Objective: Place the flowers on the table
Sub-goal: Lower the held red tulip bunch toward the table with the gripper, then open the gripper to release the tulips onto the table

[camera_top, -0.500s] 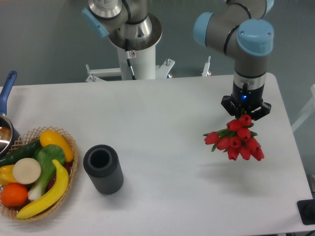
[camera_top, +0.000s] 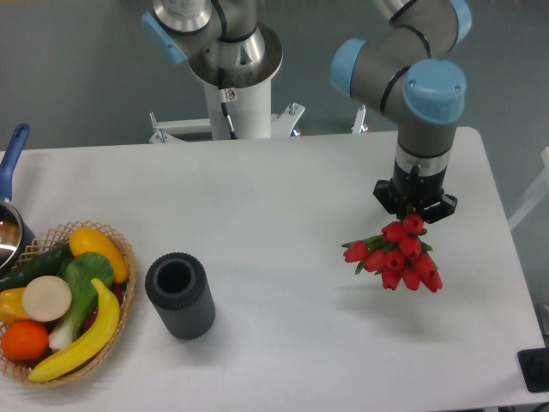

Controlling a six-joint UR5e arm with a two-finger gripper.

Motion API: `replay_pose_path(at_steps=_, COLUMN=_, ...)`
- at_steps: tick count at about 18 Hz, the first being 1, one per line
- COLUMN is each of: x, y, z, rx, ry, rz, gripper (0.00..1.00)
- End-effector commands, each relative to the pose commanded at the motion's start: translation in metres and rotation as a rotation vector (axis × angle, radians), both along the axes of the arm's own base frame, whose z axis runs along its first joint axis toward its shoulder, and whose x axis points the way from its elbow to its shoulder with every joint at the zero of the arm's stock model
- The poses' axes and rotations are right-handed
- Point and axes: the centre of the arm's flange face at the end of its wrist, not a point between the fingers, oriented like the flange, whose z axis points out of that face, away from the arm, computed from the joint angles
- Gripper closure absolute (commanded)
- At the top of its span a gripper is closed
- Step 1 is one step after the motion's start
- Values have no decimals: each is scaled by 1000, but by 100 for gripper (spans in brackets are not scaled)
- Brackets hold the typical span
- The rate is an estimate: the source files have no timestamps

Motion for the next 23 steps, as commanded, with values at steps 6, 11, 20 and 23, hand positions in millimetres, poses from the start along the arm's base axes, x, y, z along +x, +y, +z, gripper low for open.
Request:
replay_pose_path(at_steps=6, x=6, y=14, z=-19, rx=-15, ry=-29, rz=-24, gripper=63)
replay_pose_path(at_steps=11, x=7, y=19, z=-27, rx=-10, ry=-39, rz=-27, gripper=0)
replay_pose_path(at_steps=20, x=19, y=10, z=-6, rx=2, ry=6, rz=-34, gripper=0)
replay_pose_path(at_steps=23, x=22, y=4, z=3, rx=22, ry=52, rz=-28, gripper=0)
